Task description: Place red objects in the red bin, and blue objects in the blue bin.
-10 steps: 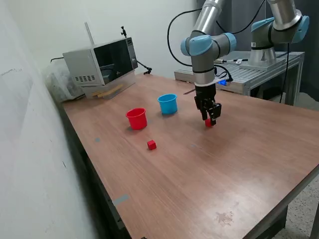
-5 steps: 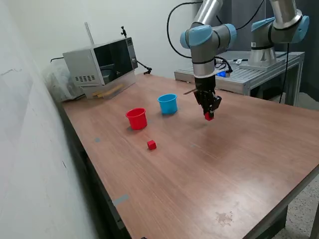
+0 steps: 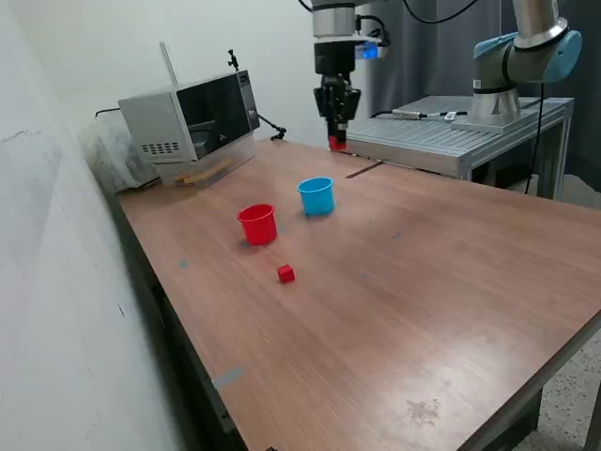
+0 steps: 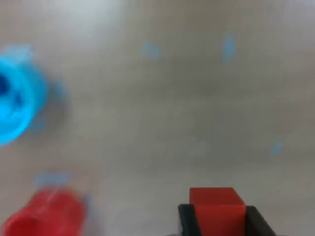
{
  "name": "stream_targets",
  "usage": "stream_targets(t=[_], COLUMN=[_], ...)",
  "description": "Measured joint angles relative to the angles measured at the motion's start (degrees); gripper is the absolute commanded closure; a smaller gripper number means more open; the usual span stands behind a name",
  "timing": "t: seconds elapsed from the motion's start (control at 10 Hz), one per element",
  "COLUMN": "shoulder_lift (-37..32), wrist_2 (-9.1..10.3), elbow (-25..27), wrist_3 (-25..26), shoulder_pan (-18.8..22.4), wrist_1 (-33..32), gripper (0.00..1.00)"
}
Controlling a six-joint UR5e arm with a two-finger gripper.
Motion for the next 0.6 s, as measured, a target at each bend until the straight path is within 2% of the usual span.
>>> stream_targets(t=[0.3, 0.6], shoulder_lift=[8.69, 17.38], wrist_2=[-1.17, -1.96], elbow=[-11.27, -16.07], wrist_3=[-1.23, -1.71], shoulder_pan=[-7.57, -10.72], wrist_1=[1.17, 0.4], gripper=[1.0, 1.0])
